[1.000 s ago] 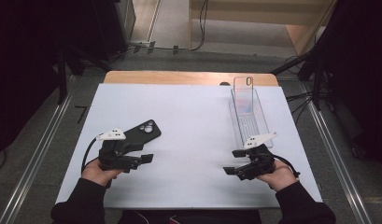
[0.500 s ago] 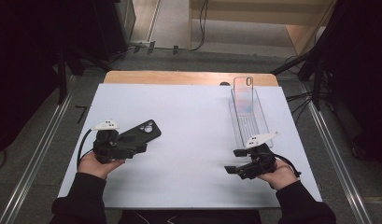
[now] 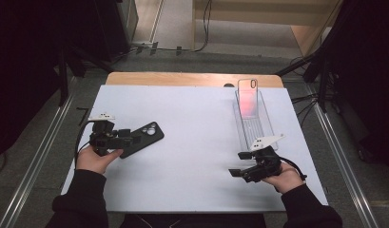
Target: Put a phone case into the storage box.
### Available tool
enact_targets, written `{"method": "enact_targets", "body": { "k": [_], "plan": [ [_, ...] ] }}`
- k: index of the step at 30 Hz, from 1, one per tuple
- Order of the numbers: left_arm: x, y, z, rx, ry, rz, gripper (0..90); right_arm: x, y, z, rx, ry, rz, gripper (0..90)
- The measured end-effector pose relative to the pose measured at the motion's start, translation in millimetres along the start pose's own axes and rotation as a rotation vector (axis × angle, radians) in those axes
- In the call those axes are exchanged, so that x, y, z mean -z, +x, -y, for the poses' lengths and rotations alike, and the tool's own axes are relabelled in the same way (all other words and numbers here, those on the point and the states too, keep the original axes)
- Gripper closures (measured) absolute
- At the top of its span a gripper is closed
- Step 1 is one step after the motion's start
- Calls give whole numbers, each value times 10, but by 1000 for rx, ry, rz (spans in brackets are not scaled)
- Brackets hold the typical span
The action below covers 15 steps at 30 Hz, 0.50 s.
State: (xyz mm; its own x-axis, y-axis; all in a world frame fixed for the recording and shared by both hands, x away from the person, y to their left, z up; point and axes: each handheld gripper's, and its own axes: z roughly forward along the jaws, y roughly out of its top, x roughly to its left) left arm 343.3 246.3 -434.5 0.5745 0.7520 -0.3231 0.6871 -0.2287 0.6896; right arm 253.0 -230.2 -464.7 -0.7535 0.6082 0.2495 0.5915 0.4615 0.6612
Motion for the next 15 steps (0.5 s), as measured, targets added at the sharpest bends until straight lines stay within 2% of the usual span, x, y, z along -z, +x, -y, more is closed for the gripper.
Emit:
{"method": "enact_targets", "body": {
  "k": [2, 5, 6, 7, 8, 10, 12, 15],
  "plan": [
    [1, 55, -31, 26, -1, -11, 366, -2, 3, 2, 1, 2, -3, 213],
    [-6, 119, -72, 43, 7, -61, 453, -3, 4, 3, 3, 2, -3, 213],
    [-13, 129, -76, 49, 3, -74, 508, -3, 4, 4, 3, 1, -3, 213],
    [-27, 148, -90, 46, 18, -100, 580, -3, 4, 3, 3, 1, -2, 213],
    [-40, 159, -96, 27, 29, -114, 653, -1, 5, 1, 2, -1, 0, 213],
    [-81, 197, -105, 3, 48, -121, 796, -1, 6, 0, 5, -3, -2, 213],
    [-129, 249, -109, -1, 63, -131, 899, -4, 9, 0, 8, -1, 0, 213],
    [-201, 338, -106, 3, 93, -144, 900, -3, 11, 0, 9, -5, -1, 213]
  ]
}}
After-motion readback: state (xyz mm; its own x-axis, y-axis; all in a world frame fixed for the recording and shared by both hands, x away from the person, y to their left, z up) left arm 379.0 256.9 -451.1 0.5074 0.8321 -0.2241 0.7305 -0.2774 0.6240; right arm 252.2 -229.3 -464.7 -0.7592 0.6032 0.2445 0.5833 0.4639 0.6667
